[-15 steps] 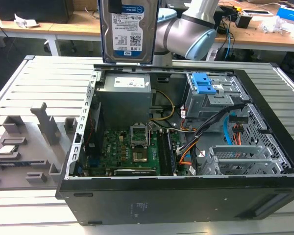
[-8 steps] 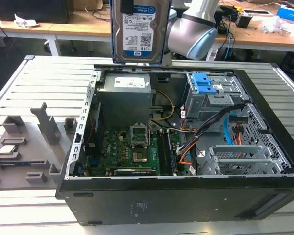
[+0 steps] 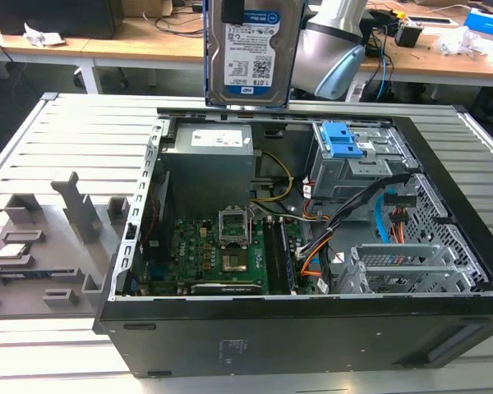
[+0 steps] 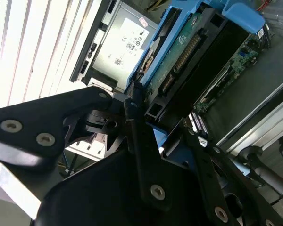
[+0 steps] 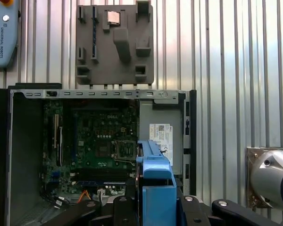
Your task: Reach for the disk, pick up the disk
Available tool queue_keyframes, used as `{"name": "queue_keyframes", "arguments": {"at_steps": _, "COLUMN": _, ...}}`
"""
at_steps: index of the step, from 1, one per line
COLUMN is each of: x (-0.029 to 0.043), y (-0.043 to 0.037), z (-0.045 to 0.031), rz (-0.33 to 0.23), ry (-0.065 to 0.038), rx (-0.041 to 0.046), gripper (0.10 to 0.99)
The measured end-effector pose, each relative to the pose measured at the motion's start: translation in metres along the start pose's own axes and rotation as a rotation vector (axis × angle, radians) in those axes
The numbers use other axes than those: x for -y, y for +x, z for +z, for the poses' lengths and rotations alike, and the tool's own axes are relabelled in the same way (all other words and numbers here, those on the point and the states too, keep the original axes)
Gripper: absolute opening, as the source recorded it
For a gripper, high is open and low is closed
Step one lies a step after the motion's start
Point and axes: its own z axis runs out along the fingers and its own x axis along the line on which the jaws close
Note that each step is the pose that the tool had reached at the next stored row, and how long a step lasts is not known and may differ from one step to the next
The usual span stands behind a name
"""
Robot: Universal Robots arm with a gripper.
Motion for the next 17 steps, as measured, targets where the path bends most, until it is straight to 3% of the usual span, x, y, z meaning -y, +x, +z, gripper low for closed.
{"name": "queue_keyframes", "arguments": {"at_steps": 17, "x": 0.0436, "y": -0.0015, "z": -0.0023, "rz": 0.000, "ry": -0.001, "rx": -0.0001, "gripper": 0.365}}
